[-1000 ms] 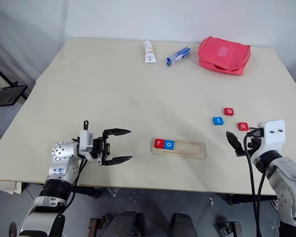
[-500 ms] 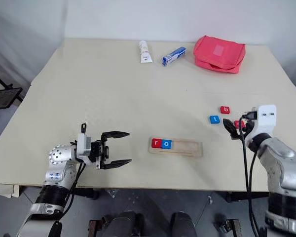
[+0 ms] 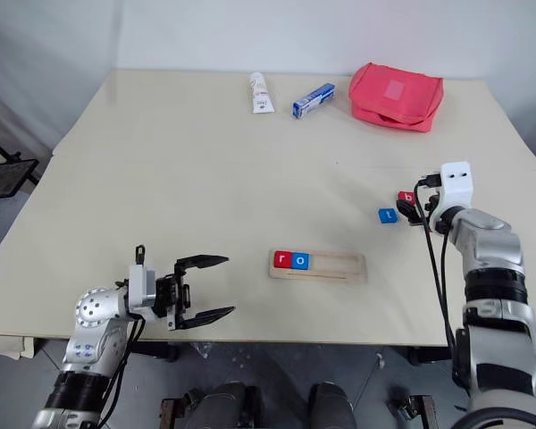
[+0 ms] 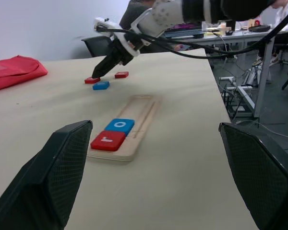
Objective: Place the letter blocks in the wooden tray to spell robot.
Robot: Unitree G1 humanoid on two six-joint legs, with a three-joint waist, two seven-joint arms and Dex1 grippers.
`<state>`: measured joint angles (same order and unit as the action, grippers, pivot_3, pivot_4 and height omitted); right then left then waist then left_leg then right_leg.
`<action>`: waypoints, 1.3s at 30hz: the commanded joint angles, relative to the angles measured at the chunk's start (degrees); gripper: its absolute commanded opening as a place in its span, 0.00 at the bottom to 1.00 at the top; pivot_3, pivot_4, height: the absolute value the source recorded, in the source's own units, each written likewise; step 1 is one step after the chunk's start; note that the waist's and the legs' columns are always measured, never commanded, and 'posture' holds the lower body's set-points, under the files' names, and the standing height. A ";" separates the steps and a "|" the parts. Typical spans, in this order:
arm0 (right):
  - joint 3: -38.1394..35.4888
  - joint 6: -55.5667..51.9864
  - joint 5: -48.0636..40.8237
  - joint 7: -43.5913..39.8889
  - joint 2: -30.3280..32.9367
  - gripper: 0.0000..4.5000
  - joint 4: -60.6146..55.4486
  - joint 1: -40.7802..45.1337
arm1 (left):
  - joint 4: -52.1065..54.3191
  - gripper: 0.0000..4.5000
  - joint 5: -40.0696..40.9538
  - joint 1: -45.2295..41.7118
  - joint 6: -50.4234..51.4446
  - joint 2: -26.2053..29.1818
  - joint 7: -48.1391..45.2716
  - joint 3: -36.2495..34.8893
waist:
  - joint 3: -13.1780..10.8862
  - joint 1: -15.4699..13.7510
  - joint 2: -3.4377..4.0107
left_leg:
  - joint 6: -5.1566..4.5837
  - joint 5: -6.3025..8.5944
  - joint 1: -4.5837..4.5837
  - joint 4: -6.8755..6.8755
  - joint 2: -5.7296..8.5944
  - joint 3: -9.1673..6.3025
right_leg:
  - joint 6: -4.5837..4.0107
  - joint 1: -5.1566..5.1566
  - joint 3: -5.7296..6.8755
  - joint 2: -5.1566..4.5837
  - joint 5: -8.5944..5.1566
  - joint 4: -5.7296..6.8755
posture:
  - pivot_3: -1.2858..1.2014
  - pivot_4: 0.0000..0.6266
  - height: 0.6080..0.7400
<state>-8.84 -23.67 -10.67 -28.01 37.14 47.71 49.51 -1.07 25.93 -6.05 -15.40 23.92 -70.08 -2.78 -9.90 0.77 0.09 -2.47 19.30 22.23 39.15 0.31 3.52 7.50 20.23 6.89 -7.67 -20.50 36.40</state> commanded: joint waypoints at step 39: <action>-9.89 -15.62 -7.72 8.52 -5.19 0.32 -52.30 -23.24 | -18.21 1.00 3.11 -13.76 -0.35 2.13 -11.37 -0.72 | -0.05 -0.43 0.10 | 0.02 -0.01 0.19 -0.05 0.01 -0.29 | 0.00 0.17 -0.03 0.01 0.00 0.19 | 0.52 0.24 1.00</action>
<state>-15.86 -35.34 -16.12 -21.65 32.08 5.08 27.98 -18.30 28.99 -19.08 -14.57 26.23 -80.11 -3.35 -9.95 0.34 0.19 -2.45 19.29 22.41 39.11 0.34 3.26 7.50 20.40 6.87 -7.66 -20.49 36.58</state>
